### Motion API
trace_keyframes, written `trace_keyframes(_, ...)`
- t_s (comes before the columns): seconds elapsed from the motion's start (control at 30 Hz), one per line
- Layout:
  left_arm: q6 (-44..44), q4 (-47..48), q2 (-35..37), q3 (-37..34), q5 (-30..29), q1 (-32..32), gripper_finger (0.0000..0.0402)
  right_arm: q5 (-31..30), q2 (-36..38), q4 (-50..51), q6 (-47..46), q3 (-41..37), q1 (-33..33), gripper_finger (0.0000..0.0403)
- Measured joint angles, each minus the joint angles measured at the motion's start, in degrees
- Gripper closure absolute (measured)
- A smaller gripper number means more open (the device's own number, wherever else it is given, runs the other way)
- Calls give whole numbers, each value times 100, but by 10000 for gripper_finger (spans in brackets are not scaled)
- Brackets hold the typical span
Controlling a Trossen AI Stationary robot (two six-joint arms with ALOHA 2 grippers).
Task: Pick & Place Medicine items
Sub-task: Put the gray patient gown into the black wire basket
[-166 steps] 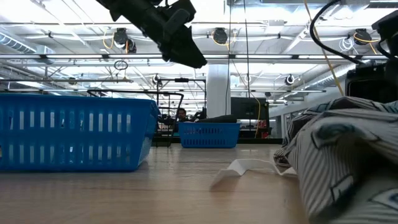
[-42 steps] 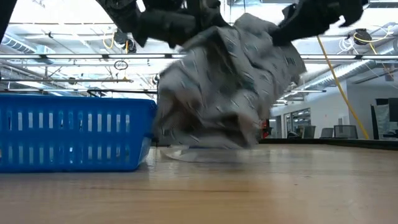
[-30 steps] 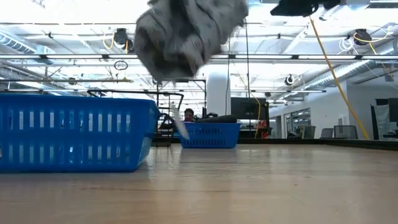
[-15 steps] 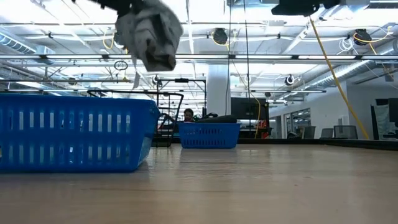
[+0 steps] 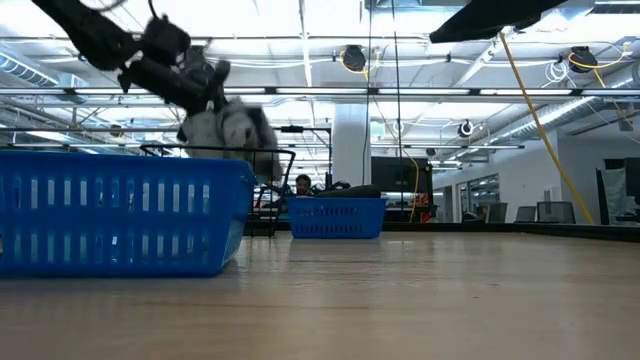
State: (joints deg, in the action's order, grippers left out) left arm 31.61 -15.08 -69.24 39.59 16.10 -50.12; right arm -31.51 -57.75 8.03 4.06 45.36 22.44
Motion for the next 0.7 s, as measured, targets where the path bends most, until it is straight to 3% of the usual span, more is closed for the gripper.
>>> trace_keyframes(0.5,199,-716,-1232,-154,52,80,347,0,-5,-4,-29,0,0,207)
trace_keyframes(0.7,197,-480,-1302,-174,31,100,299,0,-5,-4,-25,-2,0,207)
